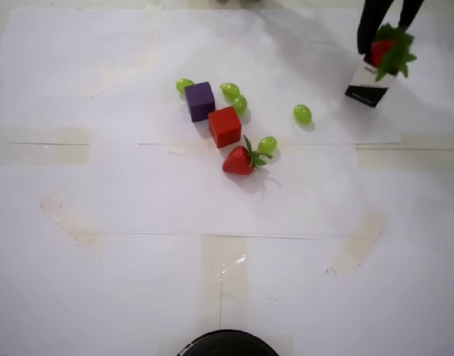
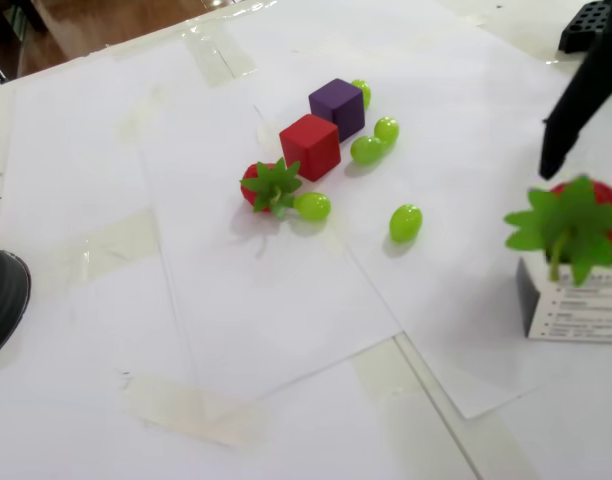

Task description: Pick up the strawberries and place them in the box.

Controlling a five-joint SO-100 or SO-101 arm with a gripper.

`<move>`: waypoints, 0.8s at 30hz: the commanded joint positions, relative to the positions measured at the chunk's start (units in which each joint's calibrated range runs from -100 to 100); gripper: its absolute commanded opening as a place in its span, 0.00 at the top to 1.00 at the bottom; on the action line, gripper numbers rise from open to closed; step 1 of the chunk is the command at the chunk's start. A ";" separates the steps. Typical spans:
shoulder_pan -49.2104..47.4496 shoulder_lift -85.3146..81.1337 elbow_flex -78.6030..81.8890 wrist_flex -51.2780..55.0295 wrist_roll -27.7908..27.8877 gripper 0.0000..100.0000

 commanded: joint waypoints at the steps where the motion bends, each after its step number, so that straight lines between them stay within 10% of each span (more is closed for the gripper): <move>1: 1.00 -2.49 -8.93 4.89 0.63 0.70; 24: 28.35 6.37 -14.02 -0.83 16.65 0.70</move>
